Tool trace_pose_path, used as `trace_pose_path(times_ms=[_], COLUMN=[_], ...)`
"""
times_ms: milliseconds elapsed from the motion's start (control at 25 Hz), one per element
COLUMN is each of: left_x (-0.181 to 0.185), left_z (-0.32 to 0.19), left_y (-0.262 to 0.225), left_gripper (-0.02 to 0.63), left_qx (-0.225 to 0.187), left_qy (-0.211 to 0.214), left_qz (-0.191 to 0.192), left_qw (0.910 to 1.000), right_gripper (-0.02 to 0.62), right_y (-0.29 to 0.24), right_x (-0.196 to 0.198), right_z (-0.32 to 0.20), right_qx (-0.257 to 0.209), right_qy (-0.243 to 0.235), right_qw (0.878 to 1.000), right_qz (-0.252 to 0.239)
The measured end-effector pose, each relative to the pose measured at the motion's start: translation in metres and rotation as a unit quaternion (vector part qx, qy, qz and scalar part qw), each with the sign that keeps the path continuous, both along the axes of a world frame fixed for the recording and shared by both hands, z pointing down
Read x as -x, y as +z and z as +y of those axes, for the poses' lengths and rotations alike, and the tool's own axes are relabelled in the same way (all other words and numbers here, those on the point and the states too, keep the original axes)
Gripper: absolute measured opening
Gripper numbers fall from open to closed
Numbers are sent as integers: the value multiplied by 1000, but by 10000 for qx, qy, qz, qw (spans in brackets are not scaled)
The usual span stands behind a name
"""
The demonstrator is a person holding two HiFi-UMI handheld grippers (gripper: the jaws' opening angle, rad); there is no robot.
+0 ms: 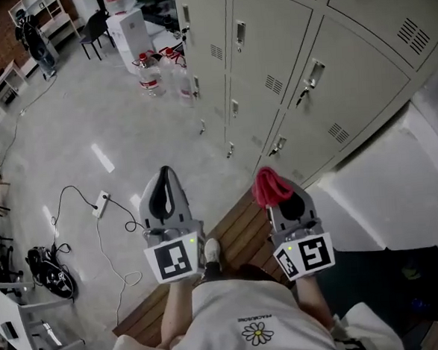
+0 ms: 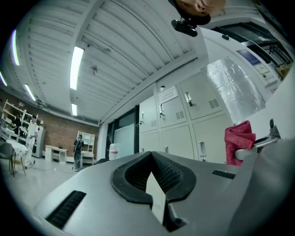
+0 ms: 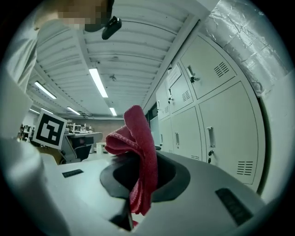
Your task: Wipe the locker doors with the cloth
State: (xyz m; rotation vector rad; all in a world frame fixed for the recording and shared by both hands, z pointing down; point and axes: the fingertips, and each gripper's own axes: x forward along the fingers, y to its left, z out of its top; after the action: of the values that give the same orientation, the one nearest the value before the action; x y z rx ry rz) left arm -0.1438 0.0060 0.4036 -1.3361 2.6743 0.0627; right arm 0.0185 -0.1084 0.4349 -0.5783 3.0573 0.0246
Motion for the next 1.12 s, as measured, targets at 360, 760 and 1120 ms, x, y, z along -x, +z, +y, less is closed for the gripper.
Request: trace_pose_path(times_ms=[360,760,1120], left_x=[47,70,71], left_z=[-18,-46,-93], left_y=[-19,-14,-26], left_gripper=[17,17,17], left_qx=[-264,-273,-473], left_qy=[504,826,591], left_qz=[-361,-285,-391], left_qw=[9977,9958,9964], right_gripper=[26,26,26], right_y=[-11,-13,-25], right_x=[57,98,102], right_z=[-6,-28,-75], right_qx=[-322,-337,-281], right_qy=[440,606,488], right_qw=[9984,9976,9977], right_qz=[-147,-74,-382])
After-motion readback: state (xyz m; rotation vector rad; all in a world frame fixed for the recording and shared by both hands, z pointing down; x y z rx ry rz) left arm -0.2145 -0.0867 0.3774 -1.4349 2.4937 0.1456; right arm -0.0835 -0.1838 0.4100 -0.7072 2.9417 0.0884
